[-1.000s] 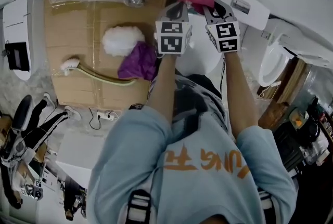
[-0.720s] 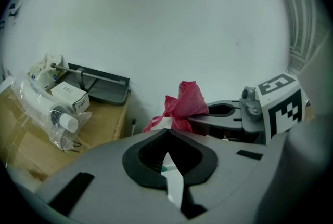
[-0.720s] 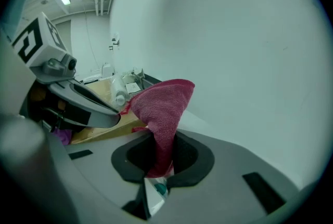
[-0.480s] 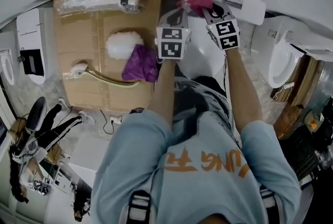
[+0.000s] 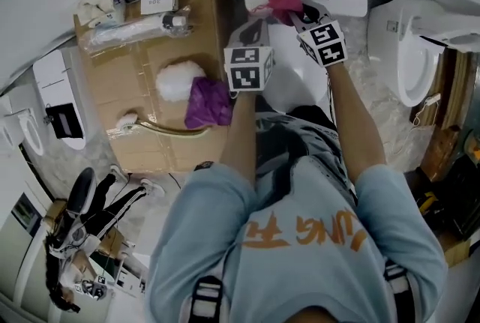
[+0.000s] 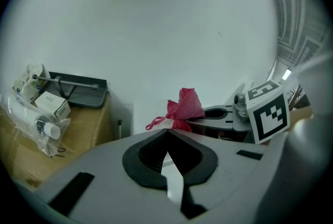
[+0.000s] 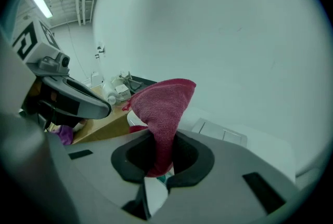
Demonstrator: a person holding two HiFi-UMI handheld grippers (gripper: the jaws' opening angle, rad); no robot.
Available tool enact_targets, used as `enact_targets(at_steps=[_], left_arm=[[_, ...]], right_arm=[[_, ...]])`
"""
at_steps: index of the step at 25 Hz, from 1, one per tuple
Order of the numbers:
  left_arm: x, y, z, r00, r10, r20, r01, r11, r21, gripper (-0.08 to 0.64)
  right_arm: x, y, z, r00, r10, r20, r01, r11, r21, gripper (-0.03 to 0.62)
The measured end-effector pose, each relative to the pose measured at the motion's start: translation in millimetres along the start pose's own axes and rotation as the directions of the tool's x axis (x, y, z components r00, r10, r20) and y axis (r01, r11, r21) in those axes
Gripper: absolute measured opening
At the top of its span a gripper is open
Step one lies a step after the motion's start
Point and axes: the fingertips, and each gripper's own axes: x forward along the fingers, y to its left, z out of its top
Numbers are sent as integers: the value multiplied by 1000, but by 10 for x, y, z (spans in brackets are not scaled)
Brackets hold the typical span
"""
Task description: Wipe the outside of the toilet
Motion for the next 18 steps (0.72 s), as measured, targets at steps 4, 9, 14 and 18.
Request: enact_targets(at_steps=[4,9,14,18], left_arm=[[35,-91,64,1000,-16,-1,16,1000,15,20],[63,-205,66,999,-36,-17,37,999,37,20],[78,-361,137,999,-45,-23,46,997,63,20],[79,-464,224,999,-47,-20,49,995,90,20]], right_arm=[[-120,-181,-111,1000,-25,0,25,999,44,66],[-257,-361,-238,998,-56,-14,57,995,82,66],[-403,-532,-351,997,-75,-25,78,987,139,67],[-526,-694,-462,995,-99,-16,100,980,174,67]])
